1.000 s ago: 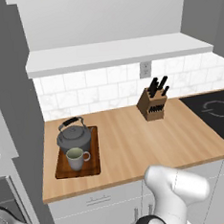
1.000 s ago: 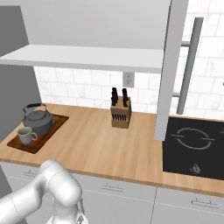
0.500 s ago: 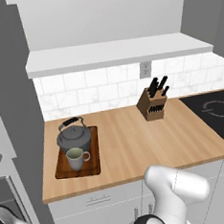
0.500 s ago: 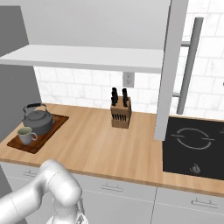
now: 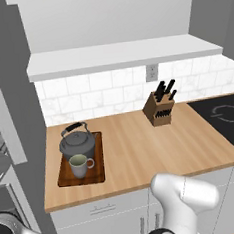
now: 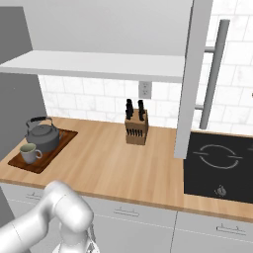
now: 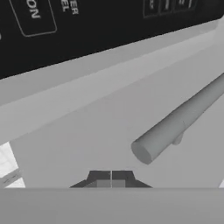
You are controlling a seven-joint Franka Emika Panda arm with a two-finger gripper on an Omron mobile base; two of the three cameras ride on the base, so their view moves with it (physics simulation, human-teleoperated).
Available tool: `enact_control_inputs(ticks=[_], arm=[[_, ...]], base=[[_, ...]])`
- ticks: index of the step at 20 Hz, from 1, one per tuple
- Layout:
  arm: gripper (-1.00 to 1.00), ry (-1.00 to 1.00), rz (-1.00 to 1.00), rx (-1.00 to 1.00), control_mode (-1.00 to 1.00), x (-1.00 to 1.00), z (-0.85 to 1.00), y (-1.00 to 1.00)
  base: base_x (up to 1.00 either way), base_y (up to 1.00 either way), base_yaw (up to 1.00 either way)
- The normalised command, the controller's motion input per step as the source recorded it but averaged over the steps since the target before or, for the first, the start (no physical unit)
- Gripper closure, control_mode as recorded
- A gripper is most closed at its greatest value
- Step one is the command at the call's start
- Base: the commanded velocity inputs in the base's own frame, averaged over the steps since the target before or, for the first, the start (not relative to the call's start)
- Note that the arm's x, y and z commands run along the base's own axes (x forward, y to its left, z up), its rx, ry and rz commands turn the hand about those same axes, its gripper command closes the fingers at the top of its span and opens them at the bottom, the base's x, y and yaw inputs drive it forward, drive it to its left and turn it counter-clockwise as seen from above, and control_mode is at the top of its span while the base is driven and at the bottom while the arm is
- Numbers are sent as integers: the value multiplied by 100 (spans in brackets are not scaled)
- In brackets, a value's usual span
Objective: Pick the kettle from the counter and place it on the tray. Then pick the mug from the cabinet and place it on the tray. Then close the cabinet doors.
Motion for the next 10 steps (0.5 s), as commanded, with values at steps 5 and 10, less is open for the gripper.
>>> enact_control_inputs(ticks=[5, 10], arm=[[100, -1, 0, 2, -100, -7, 13, -70], [100, 0, 0, 9, -100, 1, 33, -71]], base=[[0, 0, 0], [0, 0, 0]])
